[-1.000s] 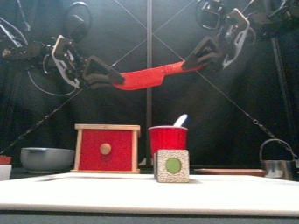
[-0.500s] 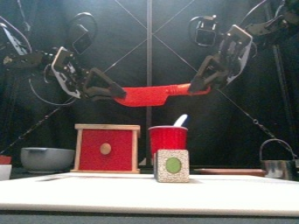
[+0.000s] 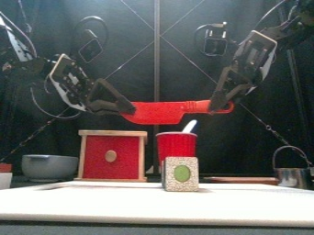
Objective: Cut the sushi into 4 pieces with the knife
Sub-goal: Cut the sushi into 4 pieces
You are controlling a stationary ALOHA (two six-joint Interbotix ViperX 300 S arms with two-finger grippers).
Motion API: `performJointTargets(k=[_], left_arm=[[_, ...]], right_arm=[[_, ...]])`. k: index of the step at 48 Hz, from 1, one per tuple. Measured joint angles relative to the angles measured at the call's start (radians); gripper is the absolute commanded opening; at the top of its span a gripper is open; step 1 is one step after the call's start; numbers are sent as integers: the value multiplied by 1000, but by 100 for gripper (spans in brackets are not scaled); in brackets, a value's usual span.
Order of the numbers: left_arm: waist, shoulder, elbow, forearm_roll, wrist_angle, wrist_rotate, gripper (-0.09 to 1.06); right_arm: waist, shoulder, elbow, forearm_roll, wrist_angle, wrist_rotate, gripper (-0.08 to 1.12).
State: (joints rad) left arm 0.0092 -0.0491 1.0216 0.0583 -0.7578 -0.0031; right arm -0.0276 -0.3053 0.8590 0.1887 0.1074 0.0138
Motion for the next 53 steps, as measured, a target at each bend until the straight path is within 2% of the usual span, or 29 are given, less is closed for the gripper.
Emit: performJointTargets(k=[4, 7, 12, 18, 25, 32, 44, 53], left_arm=[[-5, 15, -14, -2, 2, 0, 16], [-9, 23, -25, -3, 23, 0, 16], [-14, 31, -43, -2, 71, 0, 16], [-17, 31, -66, -3, 155, 0, 16], [-29, 37, -80, -5, 207, 0, 16], [-35, 54, -81, -6, 212, 0, 16], [-43, 103, -103, -26, 216, 0, 16], [-46, 107, -106, -31, 216, 2, 15]], right_arm=[[2, 5, -3, 9, 29, 0, 15], [3, 12, -8, 17, 46, 0, 15], [3, 26, -18, 20, 74, 0, 15], [5, 46, -35, 18, 106, 0, 15], [5, 69, -60, 17, 146, 0, 15], [3, 94, -77, 9, 175, 0, 15], [3, 118, -77, 0, 187, 0, 15], [3, 121, -77, -3, 189, 0, 15]])
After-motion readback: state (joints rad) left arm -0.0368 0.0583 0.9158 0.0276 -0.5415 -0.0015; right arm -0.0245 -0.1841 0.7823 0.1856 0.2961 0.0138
